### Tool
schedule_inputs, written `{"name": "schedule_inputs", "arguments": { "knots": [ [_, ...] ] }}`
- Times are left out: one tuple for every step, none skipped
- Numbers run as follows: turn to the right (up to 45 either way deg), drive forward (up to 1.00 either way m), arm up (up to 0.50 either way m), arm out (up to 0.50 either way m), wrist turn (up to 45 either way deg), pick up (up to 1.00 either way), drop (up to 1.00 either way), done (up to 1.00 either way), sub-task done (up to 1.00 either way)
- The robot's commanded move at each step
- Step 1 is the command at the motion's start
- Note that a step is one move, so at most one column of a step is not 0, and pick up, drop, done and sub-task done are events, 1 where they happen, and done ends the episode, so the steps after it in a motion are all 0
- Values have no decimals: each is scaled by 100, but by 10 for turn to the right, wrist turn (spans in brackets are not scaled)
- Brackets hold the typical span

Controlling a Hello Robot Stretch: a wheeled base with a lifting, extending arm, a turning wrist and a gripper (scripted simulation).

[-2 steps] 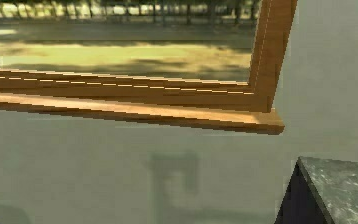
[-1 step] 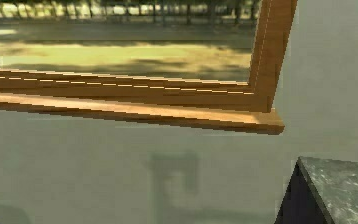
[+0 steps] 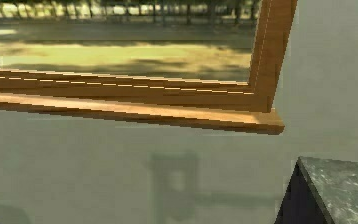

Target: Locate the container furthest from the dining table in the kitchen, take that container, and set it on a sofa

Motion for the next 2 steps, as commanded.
{"name": "schedule_inputs", "arguments": {
  "knots": [
    [0, 0, 2, 0, 0, 0, 0, 0, 0],
    [0, 0, 0, 0, -450, 0, 0, 0, 0]
  ]
}}
